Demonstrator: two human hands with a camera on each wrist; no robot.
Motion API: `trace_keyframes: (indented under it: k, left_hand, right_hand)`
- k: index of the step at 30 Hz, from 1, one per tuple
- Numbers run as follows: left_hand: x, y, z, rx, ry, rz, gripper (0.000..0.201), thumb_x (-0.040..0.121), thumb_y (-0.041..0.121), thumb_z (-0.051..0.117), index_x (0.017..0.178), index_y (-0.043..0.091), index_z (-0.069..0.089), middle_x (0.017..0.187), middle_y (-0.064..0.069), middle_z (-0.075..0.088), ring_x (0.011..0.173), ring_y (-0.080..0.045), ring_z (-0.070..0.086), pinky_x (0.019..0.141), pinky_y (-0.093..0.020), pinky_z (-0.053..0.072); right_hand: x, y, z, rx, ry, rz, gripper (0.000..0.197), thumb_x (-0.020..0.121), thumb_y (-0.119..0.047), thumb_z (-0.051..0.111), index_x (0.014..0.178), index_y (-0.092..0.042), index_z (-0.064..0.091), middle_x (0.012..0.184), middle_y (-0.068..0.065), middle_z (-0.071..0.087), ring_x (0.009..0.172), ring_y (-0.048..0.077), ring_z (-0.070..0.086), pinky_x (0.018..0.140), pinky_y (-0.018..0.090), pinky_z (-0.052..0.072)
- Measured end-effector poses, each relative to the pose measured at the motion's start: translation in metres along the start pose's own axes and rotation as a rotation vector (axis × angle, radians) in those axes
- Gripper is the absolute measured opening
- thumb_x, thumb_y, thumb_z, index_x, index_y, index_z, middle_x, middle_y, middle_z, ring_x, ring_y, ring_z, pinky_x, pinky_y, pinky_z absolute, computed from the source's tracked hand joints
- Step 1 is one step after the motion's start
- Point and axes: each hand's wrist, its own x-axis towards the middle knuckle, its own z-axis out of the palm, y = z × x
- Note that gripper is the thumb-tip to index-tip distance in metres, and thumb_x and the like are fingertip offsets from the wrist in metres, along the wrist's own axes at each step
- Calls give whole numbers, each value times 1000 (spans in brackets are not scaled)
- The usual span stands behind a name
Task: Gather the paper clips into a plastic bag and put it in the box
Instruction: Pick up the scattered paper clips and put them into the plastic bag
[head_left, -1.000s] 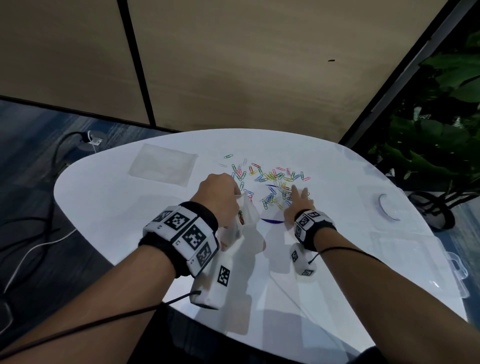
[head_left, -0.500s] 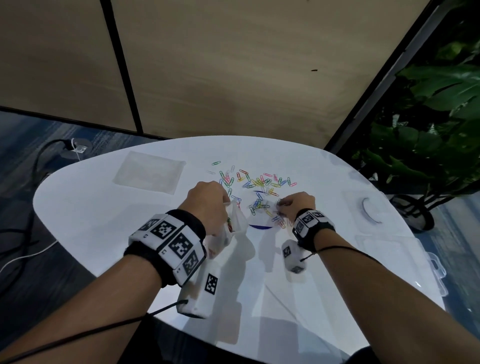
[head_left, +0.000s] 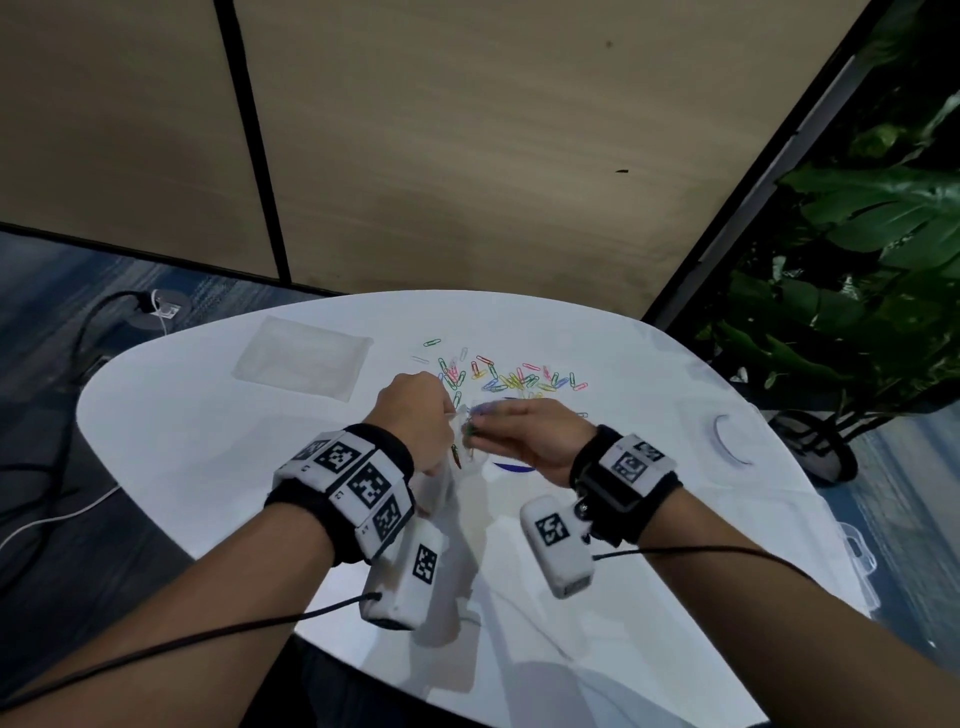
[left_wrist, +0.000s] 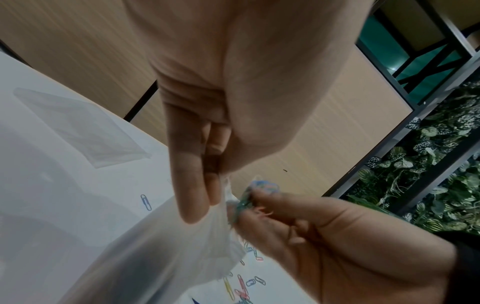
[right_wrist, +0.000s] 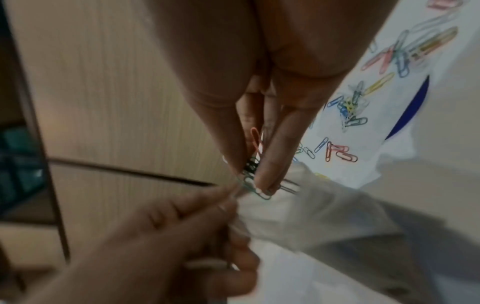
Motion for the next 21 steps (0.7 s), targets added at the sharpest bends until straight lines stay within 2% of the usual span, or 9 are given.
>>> trace_keyframes:
  k: [3, 7, 9, 10, 13, 16, 18, 19, 21]
  left_hand:
    - [0, 0, 1, -32, 8, -9, 28, 87, -4, 66, 111, 8, 75, 98, -17, 76, 92, -36, 75, 82, -42, 65]
    - [2, -2, -2, -55, 23, -7, 24, 89, -5, 63, 105, 6, 77, 88, -18, 77, 83, -37, 77, 75, -44, 66]
    - [2, -4, -3, -57, 26, -14, 26, 88, -7, 62, 104, 7, 77, 90, -19, 76, 84, -37, 76, 77, -44, 66]
    - [2, -4, -4, -57, 26, -17, 26, 87, -7, 62, 105, 6, 77, 91, -19, 76, 86, -38, 76, 78, -44, 66]
    - [4, -9, -7, -83, 25, -28, 25, 85, -6, 67, 105, 5, 77, 93, -20, 76, 86, -39, 76, 78, -45, 66]
    - [7, -18, -14, -141, 54, -51, 26, 91, -4, 63, 112, 4, 75, 91, -20, 76, 81, -37, 77, 73, -45, 66]
    - [5, -23, -21, -169, 49, -68, 25, 95, -4, 59, 114, 4, 73, 86, -19, 75, 72, -34, 78, 69, -45, 67]
    - [4, -26, -24, -177, 47, -75, 25, 96, -4, 58, 114, 5, 72, 83, -18, 75, 68, -32, 78, 69, -44, 67]
    - [3, -32, -31, -179, 55, -84, 26, 96, -4, 56, 114, 6, 72, 79, -16, 74, 65, -30, 78, 69, -44, 67]
  right_hand:
    - [3, 11, 8, -384, 78, -106, 19, 75, 12, 72, 93, 6, 72, 82, 17, 72, 69, 20, 71, 68, 21, 58]
    - [7, 15, 22, -976, 165, -367, 11, 79, -10, 72, 88, -14, 78, 68, 3, 72, 60, 13, 69, 64, 20, 57]
    - [8, 13, 27, -1198, 136, -453, 15, 82, -12, 66, 90, -17, 78, 69, -1, 71, 60, 10, 62, 58, 9, 47]
    - [8, 12, 29, -1259, 90, -464, 19, 82, -10, 64, 92, -17, 78, 73, -1, 71, 62, 9, 61, 59, 9, 45]
    - [6, 2, 29, -1282, -99, -452, 26, 83, -10, 64, 104, -18, 76, 94, -2, 76, 81, 11, 70, 79, 24, 55]
    - [12, -21, 9, -974, -143, -386, 20, 87, -6, 65, 104, -13, 74, 99, 5, 76, 85, 17, 74, 77, 29, 59]
    - [34, -29, -27, -744, 11, -361, 15, 90, -5, 64, 97, -13, 74, 97, 12, 75, 87, 26, 73, 76, 37, 61]
    - [49, -29, -48, -745, 146, -341, 15, 90, -9, 64, 98, -16, 74, 101, 12, 74, 94, 28, 71, 82, 40, 59]
    - [84, -20, -92, -1055, 425, -185, 28, 93, -27, 61, 118, -19, 67, 124, 10, 66, 118, 31, 60, 103, 41, 47]
